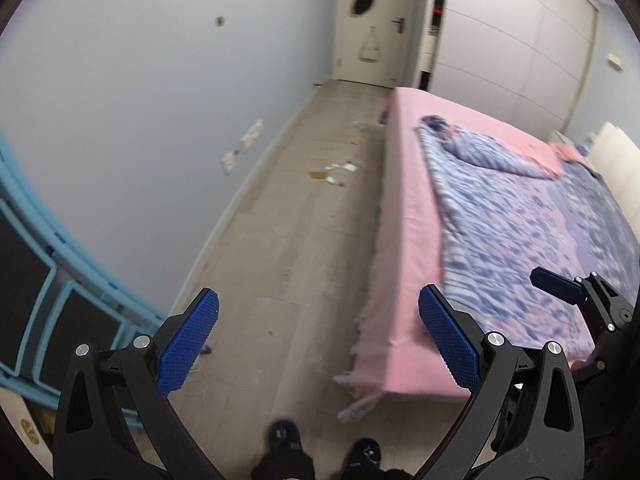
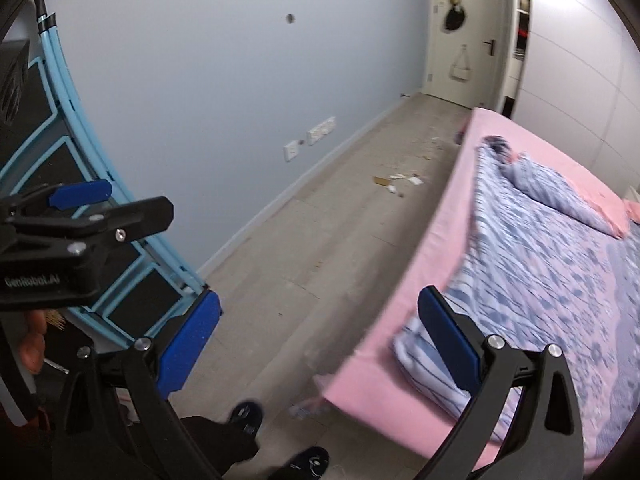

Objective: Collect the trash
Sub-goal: 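Carry both open tools toward the litter on the floor beside the pink bed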

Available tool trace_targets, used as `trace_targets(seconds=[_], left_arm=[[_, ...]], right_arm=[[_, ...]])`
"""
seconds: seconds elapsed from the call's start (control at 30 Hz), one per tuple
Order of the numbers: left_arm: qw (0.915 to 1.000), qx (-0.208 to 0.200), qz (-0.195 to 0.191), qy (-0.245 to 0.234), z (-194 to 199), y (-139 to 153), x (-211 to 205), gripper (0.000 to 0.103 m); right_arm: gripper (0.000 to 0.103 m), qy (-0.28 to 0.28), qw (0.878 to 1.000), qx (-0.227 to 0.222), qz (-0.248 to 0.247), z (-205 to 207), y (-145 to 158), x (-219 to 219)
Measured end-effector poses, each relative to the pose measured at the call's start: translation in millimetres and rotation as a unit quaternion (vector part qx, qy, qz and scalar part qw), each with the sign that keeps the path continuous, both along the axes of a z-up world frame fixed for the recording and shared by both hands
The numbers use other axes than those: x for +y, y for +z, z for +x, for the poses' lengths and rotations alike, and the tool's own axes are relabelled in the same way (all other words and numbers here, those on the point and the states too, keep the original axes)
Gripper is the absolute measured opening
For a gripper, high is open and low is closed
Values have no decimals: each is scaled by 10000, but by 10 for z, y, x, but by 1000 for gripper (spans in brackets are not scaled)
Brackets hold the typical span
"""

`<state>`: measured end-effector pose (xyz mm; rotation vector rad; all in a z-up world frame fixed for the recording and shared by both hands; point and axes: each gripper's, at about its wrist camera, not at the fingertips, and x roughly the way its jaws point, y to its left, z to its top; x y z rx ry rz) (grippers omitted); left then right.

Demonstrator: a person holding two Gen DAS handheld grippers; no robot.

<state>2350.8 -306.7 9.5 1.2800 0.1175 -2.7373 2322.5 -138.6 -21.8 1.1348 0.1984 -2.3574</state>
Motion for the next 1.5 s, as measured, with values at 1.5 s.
trace_targets(seconds=[1.5], left_arm=[[9960, -99, 432, -774, -6697, -208, -2269, 97]], right_arm=[[97, -824, 9954, -161, 462, -6056, -400, -1902]])
